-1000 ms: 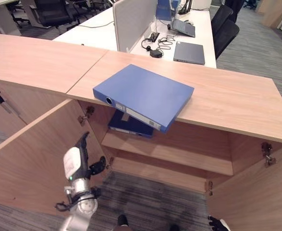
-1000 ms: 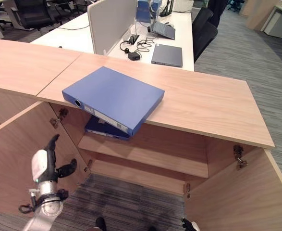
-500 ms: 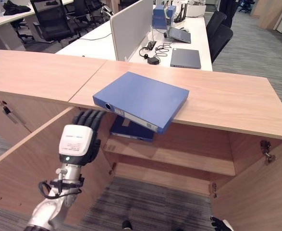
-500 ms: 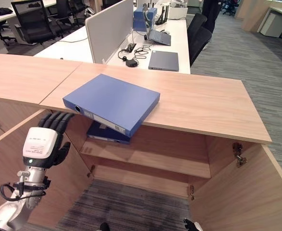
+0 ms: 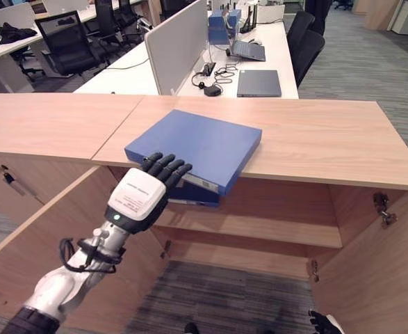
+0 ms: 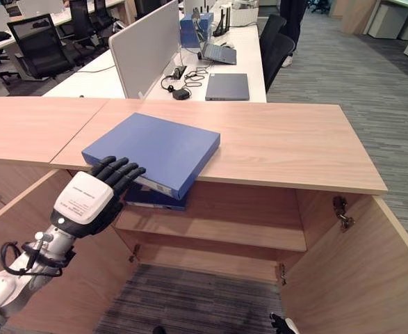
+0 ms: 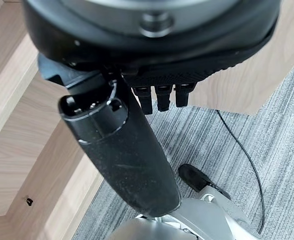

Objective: Put the empty folder in the office cabinet

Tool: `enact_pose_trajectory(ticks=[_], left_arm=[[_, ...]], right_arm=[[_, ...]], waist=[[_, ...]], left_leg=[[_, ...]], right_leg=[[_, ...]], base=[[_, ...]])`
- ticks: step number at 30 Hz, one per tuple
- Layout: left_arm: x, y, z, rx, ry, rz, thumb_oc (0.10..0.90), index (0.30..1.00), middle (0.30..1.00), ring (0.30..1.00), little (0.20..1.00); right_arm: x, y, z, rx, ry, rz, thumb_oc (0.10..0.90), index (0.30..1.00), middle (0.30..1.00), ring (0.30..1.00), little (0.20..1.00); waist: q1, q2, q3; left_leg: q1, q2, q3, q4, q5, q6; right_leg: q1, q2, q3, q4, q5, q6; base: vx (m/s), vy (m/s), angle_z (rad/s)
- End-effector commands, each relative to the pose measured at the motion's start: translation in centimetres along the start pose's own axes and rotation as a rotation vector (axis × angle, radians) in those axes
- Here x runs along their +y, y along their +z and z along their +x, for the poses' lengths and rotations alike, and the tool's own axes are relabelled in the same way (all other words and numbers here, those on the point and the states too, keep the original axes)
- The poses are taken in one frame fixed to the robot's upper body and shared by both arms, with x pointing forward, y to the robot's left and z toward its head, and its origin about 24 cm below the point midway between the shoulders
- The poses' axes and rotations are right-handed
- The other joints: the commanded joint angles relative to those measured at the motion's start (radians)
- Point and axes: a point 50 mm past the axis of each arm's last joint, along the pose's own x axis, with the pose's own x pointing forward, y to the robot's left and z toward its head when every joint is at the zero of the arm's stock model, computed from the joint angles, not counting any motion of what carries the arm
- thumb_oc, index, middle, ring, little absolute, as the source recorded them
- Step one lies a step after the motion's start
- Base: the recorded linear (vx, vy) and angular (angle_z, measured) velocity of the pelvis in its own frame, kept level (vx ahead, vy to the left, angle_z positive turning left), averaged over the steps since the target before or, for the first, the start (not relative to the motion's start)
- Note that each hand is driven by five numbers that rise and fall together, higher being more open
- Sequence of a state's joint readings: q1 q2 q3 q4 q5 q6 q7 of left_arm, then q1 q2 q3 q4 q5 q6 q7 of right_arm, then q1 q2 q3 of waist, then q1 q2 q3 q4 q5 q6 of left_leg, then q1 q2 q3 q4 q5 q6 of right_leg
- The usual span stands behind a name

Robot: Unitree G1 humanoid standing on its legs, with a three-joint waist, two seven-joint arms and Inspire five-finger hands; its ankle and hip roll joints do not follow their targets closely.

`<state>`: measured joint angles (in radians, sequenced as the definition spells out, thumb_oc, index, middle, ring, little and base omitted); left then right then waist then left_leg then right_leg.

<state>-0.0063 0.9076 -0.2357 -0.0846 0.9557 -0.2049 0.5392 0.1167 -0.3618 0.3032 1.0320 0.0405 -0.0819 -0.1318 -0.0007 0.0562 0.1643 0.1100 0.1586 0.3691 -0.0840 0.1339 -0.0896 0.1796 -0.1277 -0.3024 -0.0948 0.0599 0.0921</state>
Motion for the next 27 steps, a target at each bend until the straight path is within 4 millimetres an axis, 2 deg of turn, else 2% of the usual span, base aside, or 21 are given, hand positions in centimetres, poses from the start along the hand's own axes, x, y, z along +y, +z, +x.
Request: enact_pose_trajectory(ticks=[1, 7, 19, 27], left_arm=[[4.9, -1.2, 4.5, -0.031, 0.281, 0.058, 0.8, 0.9, 0.9, 0.9, 0.9], [5.1, -1.1, 5.0, -0.018, 0.301, 0.024, 0.8, 0.9, 0.9, 0.9, 0.9], [3.1, -0.2, 6.1, 0.041, 0.262, -0.12, 0.8, 0.9, 0.9, 0.9, 0.9], [1.6, 0.2, 6.5, 0.072, 0.21, -0.17, 0.8, 0.9, 0.9, 0.9, 0.9]], right_arm=[[0.5, 4.6, 0.9, -0.16, 0.021, 0.002, 0.8, 0.9, 0.9, 0.9, 0.9], [0.8, 4.4, 0.8, -0.148, 0.033, -0.016, 0.8, 0.9, 0.9, 0.9, 0.9], [1.2, 3.5, 0.7, -0.11, 0.045, -0.011, 0.8, 0.9, 0.9, 0.9, 0.9], [0.7, 3.8, 0.6, -0.138, 0.021, 0.019, 0.8, 0.9, 0.9, 0.9, 0.9]], waist=[[-0.008, 0.002, 0.022], [-0.013, -0.009, 0.017], [-0.028, -0.028, 0.008], [-0.041, -0.036, 0.007]], left_leg=[[0.008, 0.082, 0.031, 0.066, 0.015, -0.113], [0.023, 0.089, 0.057, 0.063, 0.014, -0.113], [0.028, 0.099, 0.067, 0.07, 0.014, -0.112], [0.034, 0.101, 0.078, 0.07, 0.011, -0.112]], right_leg=[[0.067, 0.004, -0.036, 0.016, -0.16, 0.058], [0.06, 0.009, -0.028, 0.015, -0.155, 0.06], [0.069, 0.017, -0.026, 0.014, -0.158, 0.053], [0.07, 0.02, -0.019, 0.014, -0.154, 0.051]], base=[[-0.01, -0.001, -0.08], [-0.01, -0.004, -0.16], [0.0, -0.002, -0.06], [0.01, 0.005, -0.02]])
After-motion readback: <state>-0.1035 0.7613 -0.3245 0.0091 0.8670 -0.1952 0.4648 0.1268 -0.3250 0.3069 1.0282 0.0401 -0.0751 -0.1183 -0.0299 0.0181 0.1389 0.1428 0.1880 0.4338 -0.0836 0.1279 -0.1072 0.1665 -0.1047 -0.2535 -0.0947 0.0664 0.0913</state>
